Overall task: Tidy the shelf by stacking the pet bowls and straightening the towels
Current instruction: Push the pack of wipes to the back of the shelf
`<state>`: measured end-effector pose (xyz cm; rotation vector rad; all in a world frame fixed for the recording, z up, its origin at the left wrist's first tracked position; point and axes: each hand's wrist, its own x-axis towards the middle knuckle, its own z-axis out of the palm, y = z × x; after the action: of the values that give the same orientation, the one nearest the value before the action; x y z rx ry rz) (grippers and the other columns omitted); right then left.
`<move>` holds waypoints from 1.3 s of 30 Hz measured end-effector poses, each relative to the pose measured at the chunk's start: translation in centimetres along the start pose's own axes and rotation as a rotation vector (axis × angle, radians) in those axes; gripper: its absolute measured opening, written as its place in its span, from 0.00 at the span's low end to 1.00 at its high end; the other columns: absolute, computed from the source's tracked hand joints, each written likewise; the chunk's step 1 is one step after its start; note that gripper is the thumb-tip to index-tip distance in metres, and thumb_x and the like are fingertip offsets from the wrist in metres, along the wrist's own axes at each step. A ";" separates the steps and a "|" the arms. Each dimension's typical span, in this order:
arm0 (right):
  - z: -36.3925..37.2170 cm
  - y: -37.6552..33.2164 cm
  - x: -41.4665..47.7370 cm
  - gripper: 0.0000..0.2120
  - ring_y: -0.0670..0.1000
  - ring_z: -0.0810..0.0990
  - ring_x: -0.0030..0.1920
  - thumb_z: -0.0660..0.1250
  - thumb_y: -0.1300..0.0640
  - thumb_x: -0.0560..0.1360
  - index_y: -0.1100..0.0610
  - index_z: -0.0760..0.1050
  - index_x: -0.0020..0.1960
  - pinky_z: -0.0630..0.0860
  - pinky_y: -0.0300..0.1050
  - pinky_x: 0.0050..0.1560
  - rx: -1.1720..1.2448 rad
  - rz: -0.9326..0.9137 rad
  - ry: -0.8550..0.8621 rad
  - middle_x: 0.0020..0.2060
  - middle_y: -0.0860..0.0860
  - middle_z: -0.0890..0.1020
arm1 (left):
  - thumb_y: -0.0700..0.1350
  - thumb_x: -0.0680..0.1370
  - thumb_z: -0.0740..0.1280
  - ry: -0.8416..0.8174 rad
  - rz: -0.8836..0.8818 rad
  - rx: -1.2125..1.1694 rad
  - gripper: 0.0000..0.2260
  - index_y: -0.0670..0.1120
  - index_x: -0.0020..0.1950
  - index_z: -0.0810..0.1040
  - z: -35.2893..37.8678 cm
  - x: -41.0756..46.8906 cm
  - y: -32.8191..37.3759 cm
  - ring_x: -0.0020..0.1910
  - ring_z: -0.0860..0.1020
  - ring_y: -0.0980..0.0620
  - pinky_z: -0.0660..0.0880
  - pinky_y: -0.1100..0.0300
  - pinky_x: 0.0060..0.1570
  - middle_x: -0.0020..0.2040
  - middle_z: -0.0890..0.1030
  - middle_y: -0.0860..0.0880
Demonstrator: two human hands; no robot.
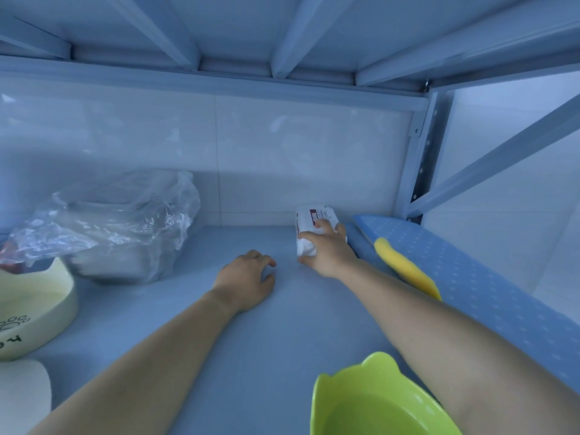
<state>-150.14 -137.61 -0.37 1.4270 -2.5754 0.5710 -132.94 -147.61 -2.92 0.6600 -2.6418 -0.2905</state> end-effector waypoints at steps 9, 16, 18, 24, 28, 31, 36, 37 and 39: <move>0.1 0.1 -0.7 0.16 0.58 0.52 0.69 0.63 0.53 0.75 0.42 0.70 0.62 0.73 0.52 0.57 0.001 -0.118 0.010 0.70 0.48 0.58 | 0.49 0.78 0.58 -0.016 -0.014 -0.029 0.13 0.52 0.60 0.74 -0.1 -0.4 0.3 0.60 0.72 0.50 0.71 0.56 0.58 0.61 0.73 0.51; 0.8 0.2 1.0 0.17 0.59 0.52 0.70 0.61 0.58 0.77 0.43 0.70 0.63 0.70 0.55 0.61 -0.020 -0.148 0.027 0.72 0.50 0.58 | 0.47 0.78 0.58 -0.020 -0.030 -0.041 0.13 0.51 0.60 0.75 -0.2 -0.7 0.5 0.60 0.72 0.49 0.71 0.55 0.59 0.62 0.73 0.50; 0.9 0.1 1.5 0.17 0.59 0.51 0.71 0.60 0.57 0.78 0.43 0.70 0.64 0.70 0.56 0.61 -0.021 -0.147 0.017 0.72 0.49 0.58 | 0.47 0.78 0.58 -0.014 -0.034 -0.037 0.12 0.51 0.60 0.75 -0.2 -0.6 0.5 0.59 0.73 0.49 0.71 0.55 0.58 0.61 0.74 0.50; 0.4 0.0 1.8 0.22 0.60 0.48 0.72 0.62 0.54 0.76 0.41 0.64 0.68 0.68 0.53 0.65 -0.061 -0.163 -0.063 0.73 0.50 0.54 | 0.47 0.77 0.58 0.002 -0.031 -0.037 0.12 0.52 0.58 0.76 -0.1 -0.7 0.4 0.57 0.74 0.50 0.72 0.56 0.55 0.59 0.74 0.51; -0.3 -0.2 0.9 0.28 0.58 0.45 0.73 0.61 0.53 0.76 0.40 0.56 0.72 0.64 0.52 0.68 -0.045 -0.143 -0.137 0.75 0.48 0.49 | 0.47 0.77 0.58 0.039 -0.007 0.003 0.12 0.53 0.57 0.76 -0.3 -0.7 0.5 0.56 0.74 0.51 0.72 0.58 0.51 0.58 0.76 0.52; -0.6 -0.8 -0.1 0.28 0.57 0.49 0.73 0.62 0.52 0.76 0.41 0.56 0.73 0.64 0.55 0.67 -0.023 -0.159 -0.130 0.75 0.47 0.52 | 0.47 0.76 0.58 0.063 0.019 0.064 0.13 0.54 0.58 0.74 -0.7 -0.9 0.8 0.56 0.74 0.51 0.68 0.61 0.45 0.58 0.75 0.54; -1.4 -3.0 -1.8 0.28 0.52 0.56 0.72 0.64 0.49 0.76 0.44 0.59 0.72 0.62 0.47 0.67 0.067 -0.296 -0.129 0.72 0.47 0.59 | 0.47 0.75 0.61 0.116 0.088 0.121 0.13 0.57 0.58 0.73 -3.2 -1.8 0.7 0.56 0.74 0.53 0.70 0.61 0.44 0.57 0.75 0.56; -1.7 -3.5 -2.0 0.28 0.51 0.59 0.71 0.65 0.49 0.75 0.45 0.59 0.72 0.63 0.45 0.67 0.088 -0.324 -0.140 0.72 0.47 0.61 | 0.47 0.74 0.62 0.135 0.109 0.133 0.13 0.57 0.57 0.74 -4.0 -2.1 0.5 0.55 0.74 0.54 0.70 0.61 0.44 0.57 0.75 0.57; -2.4 -4.8 -2.5 0.28 0.49 0.63 0.69 0.65 0.49 0.75 0.46 0.60 0.72 0.64 0.43 0.66 0.127 -0.357 -0.149 0.70 0.48 0.63 | 0.45 0.74 0.62 0.164 0.153 0.167 0.13 0.58 0.56 0.75 -5.8 -2.8 -0.1 0.54 0.75 0.54 0.72 0.61 0.45 0.56 0.76 0.58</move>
<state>-144.94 -137.01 2.31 1.9831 -2.3345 0.6004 -128.15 -146.92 1.34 0.5058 -2.5583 0.0279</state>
